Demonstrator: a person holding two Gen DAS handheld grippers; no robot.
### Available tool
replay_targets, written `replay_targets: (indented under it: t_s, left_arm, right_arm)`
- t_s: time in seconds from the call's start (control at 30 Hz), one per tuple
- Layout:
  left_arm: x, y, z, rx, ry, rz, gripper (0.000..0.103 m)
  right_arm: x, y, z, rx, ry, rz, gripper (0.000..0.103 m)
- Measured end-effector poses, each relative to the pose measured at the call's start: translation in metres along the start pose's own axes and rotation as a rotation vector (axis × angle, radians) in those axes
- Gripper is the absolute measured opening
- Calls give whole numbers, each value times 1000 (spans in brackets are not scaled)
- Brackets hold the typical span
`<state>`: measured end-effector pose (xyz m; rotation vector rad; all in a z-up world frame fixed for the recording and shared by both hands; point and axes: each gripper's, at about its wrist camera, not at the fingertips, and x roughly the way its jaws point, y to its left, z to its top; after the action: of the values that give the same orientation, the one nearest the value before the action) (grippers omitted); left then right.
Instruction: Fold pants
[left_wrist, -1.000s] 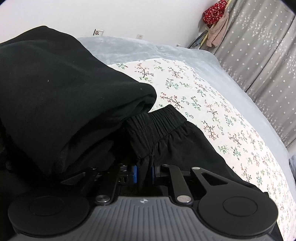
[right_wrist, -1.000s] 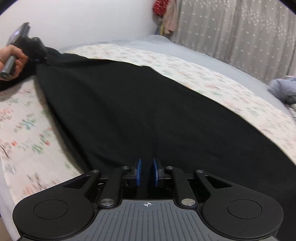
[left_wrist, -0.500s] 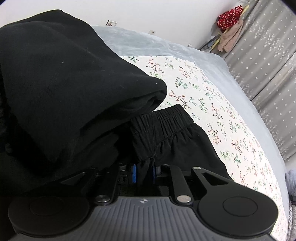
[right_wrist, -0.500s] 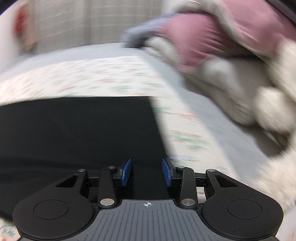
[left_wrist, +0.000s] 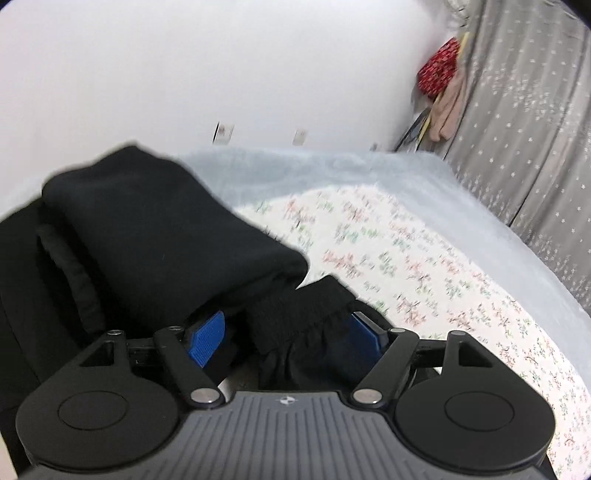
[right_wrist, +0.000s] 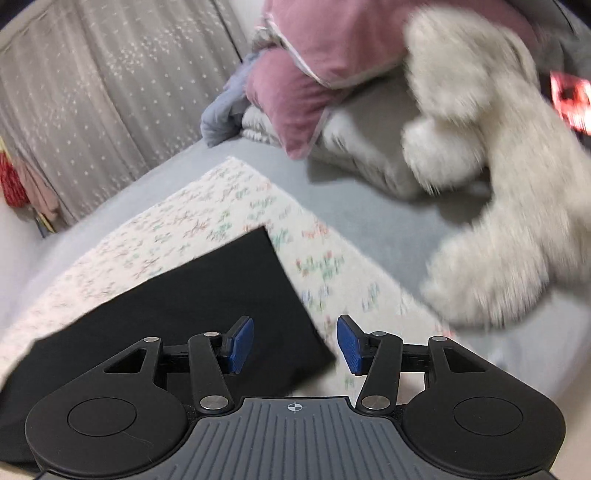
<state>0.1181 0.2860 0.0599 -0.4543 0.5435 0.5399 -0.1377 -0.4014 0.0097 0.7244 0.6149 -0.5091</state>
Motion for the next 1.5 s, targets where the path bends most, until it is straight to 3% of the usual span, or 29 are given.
replay_targets:
  t_s: [0.1,0.2,0.33,0.43,0.53,0.67,0.73,0.83,0.97,1.43,1.5]
  left_arm:
    - [-13,-24,-7,40,-24,-49,88]
    - [-20,-52,-19,117,-9,-114,88]
    - [-32,-101,-50,249,74,-285,88]
    - [-39,-140,-89,356,191,-432,88]
    - [-56,-186,-149,515,333,-548,88]
    - [-98,-229,-228,821,346,-652,88]
    - [-116,-237,-252,897,341,-697,88]
    - [-120,-244,-278,978,358,-699,87]
    - [-114,-246,-287,1010,328,-672,87]
    - [-123,-243,-288,982,310,-661,87]
    - [-121,-244,-286,962,322,-665,87]
  right_arm:
    - [4,-26,-11,172,96,97,50]
    - [9,-41,-17,260,140,158,52]
    - [12,-52,-20,336,143,201,50]
    - [15,-51,-25,338,128,191,50]
    - [21,-40,-29,273,96,164,50]
    - [24,-32,-32,229,66,146,50]
    - [25,-34,-32,242,57,153,50]
    - [27,-40,-33,269,47,172,50]
    - [27,-42,-33,281,28,182,50]
    - [46,-14,-35,220,-86,86,49]
    - [49,-8,-36,210,-103,51,41]
